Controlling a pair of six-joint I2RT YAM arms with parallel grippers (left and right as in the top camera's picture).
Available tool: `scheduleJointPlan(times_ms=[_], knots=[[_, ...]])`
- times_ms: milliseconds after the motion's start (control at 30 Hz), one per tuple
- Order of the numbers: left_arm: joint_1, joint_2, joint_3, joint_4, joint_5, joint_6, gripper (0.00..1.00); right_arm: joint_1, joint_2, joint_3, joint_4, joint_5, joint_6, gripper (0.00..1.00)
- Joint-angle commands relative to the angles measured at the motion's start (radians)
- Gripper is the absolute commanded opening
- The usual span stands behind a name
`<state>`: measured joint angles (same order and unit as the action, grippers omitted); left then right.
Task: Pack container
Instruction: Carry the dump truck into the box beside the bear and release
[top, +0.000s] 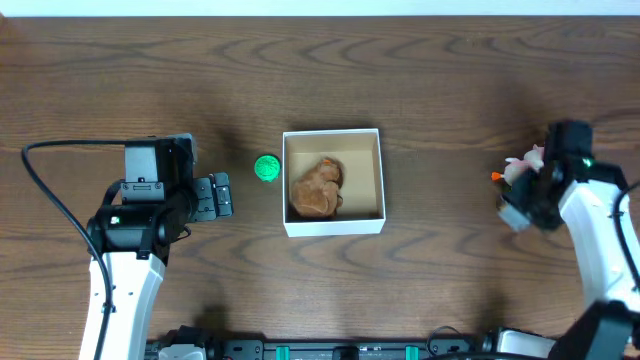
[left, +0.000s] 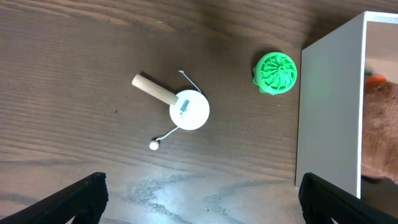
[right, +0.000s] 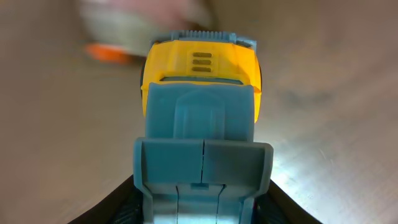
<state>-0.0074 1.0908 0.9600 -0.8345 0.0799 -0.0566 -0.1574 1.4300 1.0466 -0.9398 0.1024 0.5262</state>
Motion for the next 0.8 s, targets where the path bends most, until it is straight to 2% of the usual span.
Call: scheduleJointPlan(times_ms=[0,133,200,400,567,767], knots=[[0.004,0.0,0.013,-0.002,0.007,-0.013,0.98,0.134,-0.076,0.139,-0.024,-0.005,-0.106,0.42],[0.004,0.0,0.013,-0.002,0.007,-0.013,0.98,0.335,-0.088,0.222,-0.014,-0.007,-0.12,0.44],[0.004,0.0,0.013,-0.002,0.007,-0.013,0.98,0.464,-0.087,0.229,0.032,-0.006,-0.119,0.45],[0.004,0.0,0.013,-0.002,0.007,-0.013,0.98,0.708,-0.016,0.229,0.15,0.045,-0.072,0.46],[0.004,0.0,0.013,-0.002,0.007,-0.013,0.98,0.798,0.103,0.229,0.232,0.06,-0.068,0.46],[0.004,0.0,0.013,-0.002,0.007,-0.013,0.98,0.804,0.222,0.229,0.248,0.063,-0.043,0.47]])
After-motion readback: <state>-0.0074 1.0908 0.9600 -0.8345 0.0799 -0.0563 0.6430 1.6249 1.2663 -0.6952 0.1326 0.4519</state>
